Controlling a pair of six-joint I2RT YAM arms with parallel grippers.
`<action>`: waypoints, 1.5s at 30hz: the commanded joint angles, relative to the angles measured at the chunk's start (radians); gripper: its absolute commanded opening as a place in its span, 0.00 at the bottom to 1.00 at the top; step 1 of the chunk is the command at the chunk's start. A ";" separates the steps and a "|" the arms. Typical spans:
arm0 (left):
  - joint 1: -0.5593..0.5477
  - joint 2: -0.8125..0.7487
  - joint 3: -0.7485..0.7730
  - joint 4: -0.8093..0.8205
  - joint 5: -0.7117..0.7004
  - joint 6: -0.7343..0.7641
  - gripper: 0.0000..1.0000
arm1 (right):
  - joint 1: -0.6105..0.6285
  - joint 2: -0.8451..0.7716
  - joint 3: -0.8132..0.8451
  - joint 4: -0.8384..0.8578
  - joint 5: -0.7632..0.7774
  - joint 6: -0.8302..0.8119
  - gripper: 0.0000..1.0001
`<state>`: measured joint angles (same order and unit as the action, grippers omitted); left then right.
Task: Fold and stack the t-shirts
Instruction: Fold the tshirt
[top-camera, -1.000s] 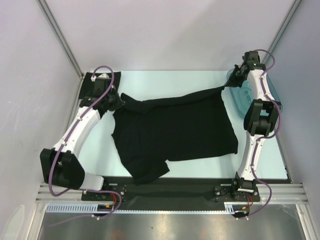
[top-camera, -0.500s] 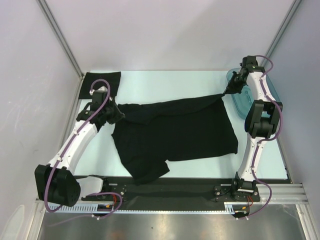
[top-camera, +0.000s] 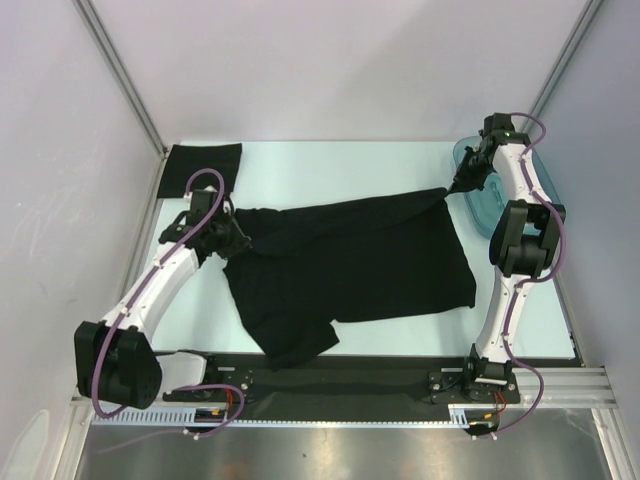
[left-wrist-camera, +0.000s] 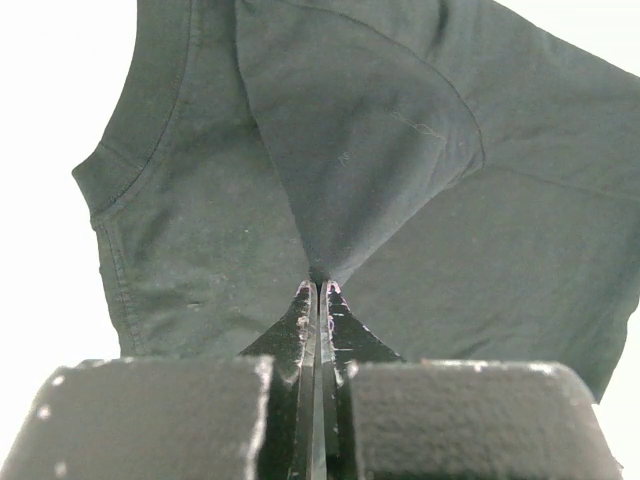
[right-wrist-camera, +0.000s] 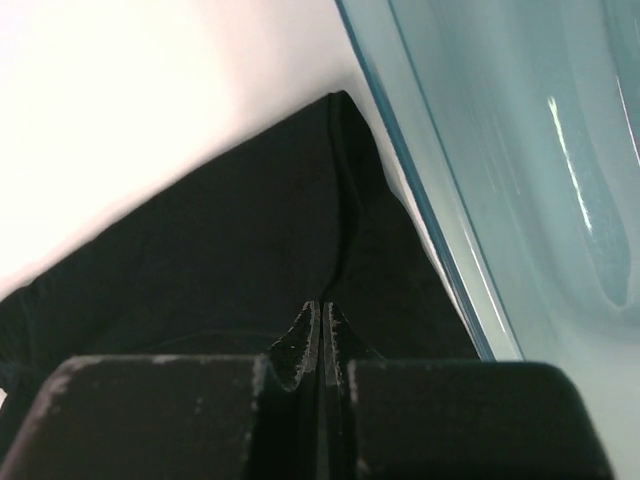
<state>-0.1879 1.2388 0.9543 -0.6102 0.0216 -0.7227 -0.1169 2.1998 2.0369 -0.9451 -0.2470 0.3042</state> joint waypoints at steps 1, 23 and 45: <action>-0.001 0.025 -0.003 -0.003 -0.008 -0.021 0.00 | -0.001 -0.031 0.039 -0.041 0.032 -0.028 0.02; 0.001 0.007 -0.060 -0.016 -0.006 -0.023 0.01 | 0.062 0.005 -0.099 -0.070 0.288 -0.039 0.14; 0.163 0.473 0.376 0.156 -0.029 0.206 0.55 | 0.114 0.232 0.289 0.177 0.221 -0.069 0.65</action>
<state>-0.0521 1.6444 1.2549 -0.5098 -0.0448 -0.5709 -0.0017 2.4264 2.3173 -0.8276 -0.0219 0.2699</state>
